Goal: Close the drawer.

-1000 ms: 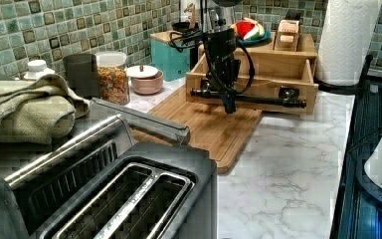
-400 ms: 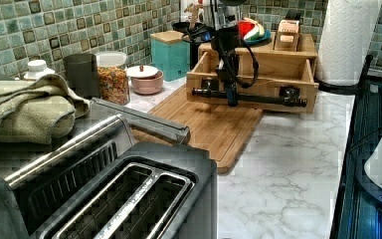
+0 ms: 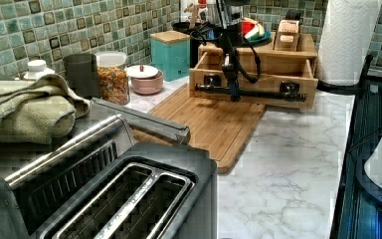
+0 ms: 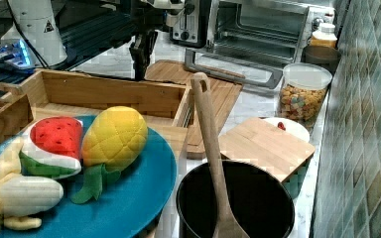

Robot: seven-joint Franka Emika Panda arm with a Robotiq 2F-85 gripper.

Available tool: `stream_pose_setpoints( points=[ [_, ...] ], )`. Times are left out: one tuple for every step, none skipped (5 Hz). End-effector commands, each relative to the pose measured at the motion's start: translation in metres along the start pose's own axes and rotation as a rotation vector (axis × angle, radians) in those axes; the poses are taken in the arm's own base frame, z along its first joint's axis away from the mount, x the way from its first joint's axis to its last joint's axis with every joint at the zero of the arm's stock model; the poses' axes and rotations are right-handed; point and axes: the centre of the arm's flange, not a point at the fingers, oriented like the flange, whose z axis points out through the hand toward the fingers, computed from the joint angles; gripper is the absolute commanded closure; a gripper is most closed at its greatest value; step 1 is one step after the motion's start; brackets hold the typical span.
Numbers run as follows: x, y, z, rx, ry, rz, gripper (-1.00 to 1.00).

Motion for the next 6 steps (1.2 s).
stream_pose_setpoints(
  points=[
    [-0.050,0.249,-0.050,-0.217,0.192,0.179,1.00],
    [-0.065,0.275,-0.065,-0.266,0.183,0.190,1.00],
    [-0.070,0.277,-0.068,-0.258,0.164,0.223,1.00],
    [-0.069,0.261,-0.067,-0.228,0.211,0.244,1.00],
    [-0.070,0.261,-0.067,-0.228,0.211,0.244,1.00],
    [-0.069,0.261,-0.067,-0.228,0.211,0.244,1.00]
  ],
)
